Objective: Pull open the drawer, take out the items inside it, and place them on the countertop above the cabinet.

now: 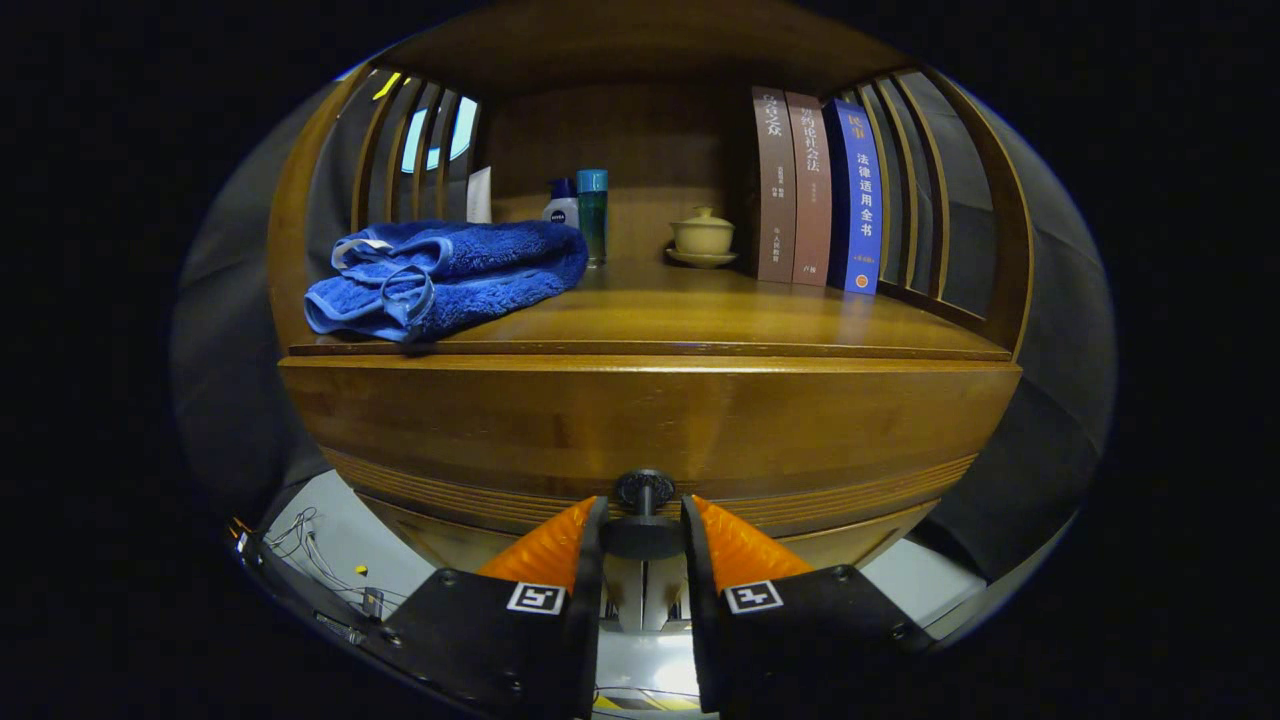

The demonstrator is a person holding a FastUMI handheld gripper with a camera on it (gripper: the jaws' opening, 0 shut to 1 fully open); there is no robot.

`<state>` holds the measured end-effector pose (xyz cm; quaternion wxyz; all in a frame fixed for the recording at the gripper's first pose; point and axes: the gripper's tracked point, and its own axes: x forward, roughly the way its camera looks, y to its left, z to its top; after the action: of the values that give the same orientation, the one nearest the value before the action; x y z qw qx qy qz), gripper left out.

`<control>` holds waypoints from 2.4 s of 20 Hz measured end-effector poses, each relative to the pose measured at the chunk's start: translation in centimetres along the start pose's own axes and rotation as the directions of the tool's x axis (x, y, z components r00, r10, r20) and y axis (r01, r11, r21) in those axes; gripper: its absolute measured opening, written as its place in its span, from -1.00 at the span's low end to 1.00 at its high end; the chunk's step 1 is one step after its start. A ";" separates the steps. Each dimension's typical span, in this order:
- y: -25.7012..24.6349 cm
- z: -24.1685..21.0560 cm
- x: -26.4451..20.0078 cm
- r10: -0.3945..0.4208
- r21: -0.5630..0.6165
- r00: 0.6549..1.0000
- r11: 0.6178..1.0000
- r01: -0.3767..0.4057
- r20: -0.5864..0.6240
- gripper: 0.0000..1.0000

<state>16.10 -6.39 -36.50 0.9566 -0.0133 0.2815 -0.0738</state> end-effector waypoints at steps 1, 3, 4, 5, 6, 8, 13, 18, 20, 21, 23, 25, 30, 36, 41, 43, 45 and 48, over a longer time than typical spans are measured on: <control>0.0 -0.1 -0.3 0.000 0.000 1.000 1.000 0.000 -0.001 -0.14; 0.0 -0.4 -1.0 -0.003 -0.008 1.000 1.000 0.003 -0.005 -0.13; -0.1 -0.6 -1.6 -0.004 -0.008 1.000 1.000 0.004 -0.008 -0.13; -0.1 -0.9 -2.0 -0.003 -0.007 1.000 1.000 0.003 -0.012 -0.14; -0.1 -1.1 -2.6 -0.004 -0.008 1.000 1.000 0.004 -0.016 -0.14; -0.1 -1.6 -3.9 -0.004 -0.011 1.000 1.000 0.004 -0.022 -0.13; -0.2 -3.0 -7.6 -0.009 -0.006 0.999 1.000 0.009 -0.035 -0.13; -0.3 -4.7 -11.3 -0.014 0.005 0.999 1.000 0.015 -0.036 -0.14; -0.3 -5.3 -12.5 -0.015 0.006 0.999 1.000 0.015 -0.051 -0.14; -0.3 -5.7 -13.1 -0.010 0.020 0.998 1.000 0.012 -0.062 -0.14; -0.3 -6.7 -14.3 -0.006 0.036 0.997 0.999 0.009 -0.079 -0.14; -0.4 -7.2 -15.5 -0.007 0.036 0.997 0.999 0.010 -0.070 -0.14; -0.2 -8.1 -16.9 -0.009 0.038 0.997 0.999 0.012 -0.073 -0.14; -0.1 -8.2 -17.1 -0.006 0.046 0.998 0.999 0.009 -0.068 -0.09; -0.1 -6.4 -18.2 0.001 0.066 0.998 0.998 0.003 -0.058 1.00; 0.0 -4.4 -20.3 0.011 0.072 1.000 0.997 -0.010 -0.010 1.00; 0.2 -1.5 -21.2 0.022 0.071 1.000 0.997 -0.023 0.023 0.99; 0.2 2.5 -20.2 0.035 0.075 0.999 0.996 -0.037 0.024 0.99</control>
<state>0.75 -3.26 -23.59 0.9608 0.0272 0.2676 -0.0671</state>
